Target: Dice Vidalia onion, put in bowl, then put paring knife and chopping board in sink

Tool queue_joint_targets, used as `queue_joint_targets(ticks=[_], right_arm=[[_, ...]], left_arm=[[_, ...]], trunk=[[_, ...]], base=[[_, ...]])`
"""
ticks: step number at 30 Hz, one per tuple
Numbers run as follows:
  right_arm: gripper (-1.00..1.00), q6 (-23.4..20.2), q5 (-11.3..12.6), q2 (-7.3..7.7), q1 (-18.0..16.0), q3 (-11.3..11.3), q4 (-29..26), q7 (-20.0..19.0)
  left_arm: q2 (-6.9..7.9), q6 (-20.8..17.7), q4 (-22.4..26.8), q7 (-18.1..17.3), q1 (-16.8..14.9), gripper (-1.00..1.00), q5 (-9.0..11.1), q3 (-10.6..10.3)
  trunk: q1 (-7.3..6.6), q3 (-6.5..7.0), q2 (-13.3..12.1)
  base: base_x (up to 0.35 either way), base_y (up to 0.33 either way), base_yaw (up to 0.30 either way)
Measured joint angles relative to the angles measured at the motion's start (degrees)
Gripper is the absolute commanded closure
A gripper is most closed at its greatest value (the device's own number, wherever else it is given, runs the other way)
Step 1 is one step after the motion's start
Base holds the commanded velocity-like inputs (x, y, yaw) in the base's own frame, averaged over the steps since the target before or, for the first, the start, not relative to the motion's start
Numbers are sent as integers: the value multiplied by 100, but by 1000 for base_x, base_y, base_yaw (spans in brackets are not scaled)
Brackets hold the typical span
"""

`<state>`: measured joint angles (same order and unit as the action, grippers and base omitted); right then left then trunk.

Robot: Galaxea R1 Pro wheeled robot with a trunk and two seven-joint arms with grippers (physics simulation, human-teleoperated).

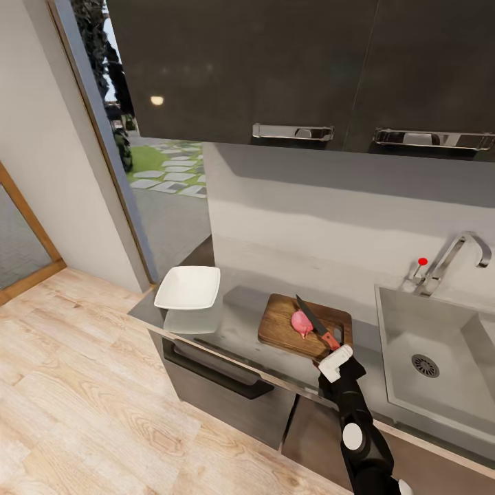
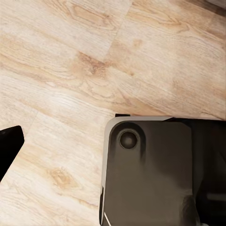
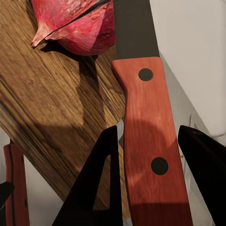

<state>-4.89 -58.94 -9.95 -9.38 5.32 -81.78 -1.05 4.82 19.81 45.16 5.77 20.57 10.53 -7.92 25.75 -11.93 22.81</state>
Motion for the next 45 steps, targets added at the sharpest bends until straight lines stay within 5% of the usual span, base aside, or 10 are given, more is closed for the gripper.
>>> queue_joint_targets(ticks=[45], right_arm=[[100, -1, 13, 0, 1, 9, 3, 0]], left_arm=[[0, 0, 21, 2, 0, -100, 0, 0]], trunk=[[0, 0, -1]], base=[[0, 0, 0]])
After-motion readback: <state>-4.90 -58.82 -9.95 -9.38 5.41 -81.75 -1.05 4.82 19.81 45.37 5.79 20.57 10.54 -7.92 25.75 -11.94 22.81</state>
